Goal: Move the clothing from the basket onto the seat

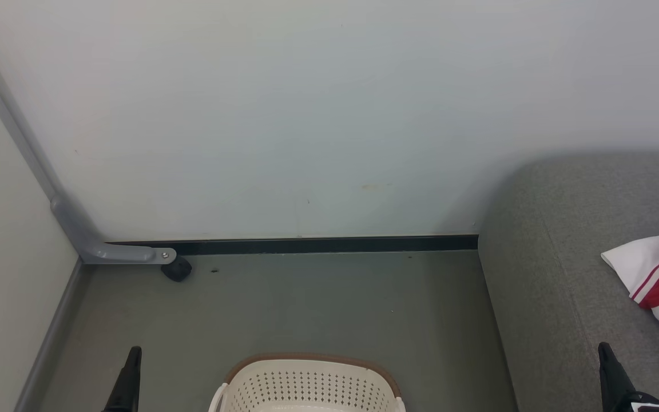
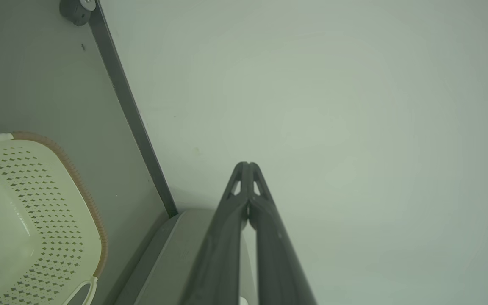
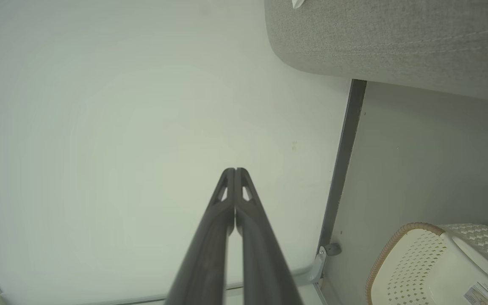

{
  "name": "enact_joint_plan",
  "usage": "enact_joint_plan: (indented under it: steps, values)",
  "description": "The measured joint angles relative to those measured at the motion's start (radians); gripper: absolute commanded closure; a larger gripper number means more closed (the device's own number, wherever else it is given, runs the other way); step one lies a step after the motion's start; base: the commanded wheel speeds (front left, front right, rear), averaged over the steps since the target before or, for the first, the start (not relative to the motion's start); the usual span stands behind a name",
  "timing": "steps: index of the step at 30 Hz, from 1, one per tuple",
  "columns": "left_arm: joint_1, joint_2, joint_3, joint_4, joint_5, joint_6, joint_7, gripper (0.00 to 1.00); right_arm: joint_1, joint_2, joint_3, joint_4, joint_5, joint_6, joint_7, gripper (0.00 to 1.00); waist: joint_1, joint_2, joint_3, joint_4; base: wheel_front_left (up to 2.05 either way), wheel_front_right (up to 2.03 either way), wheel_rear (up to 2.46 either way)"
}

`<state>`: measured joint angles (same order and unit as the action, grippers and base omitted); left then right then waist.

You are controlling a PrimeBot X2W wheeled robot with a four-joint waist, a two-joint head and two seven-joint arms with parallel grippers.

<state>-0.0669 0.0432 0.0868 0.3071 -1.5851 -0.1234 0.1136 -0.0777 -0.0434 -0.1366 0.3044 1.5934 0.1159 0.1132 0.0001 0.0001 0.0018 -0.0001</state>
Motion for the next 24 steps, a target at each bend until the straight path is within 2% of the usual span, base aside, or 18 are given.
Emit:
enact_joint_plan:
  steps: [24]
  values:
    - [-0.009,-0.002,0.000,-0.002,-0.013,0.000,0.000,1.00,0.000,0.001,-0.001,0.000,0.001,0.000,0.000,1.00,-0.0001,0.0000,0.000,0.000,0.00,0.00,0.00]
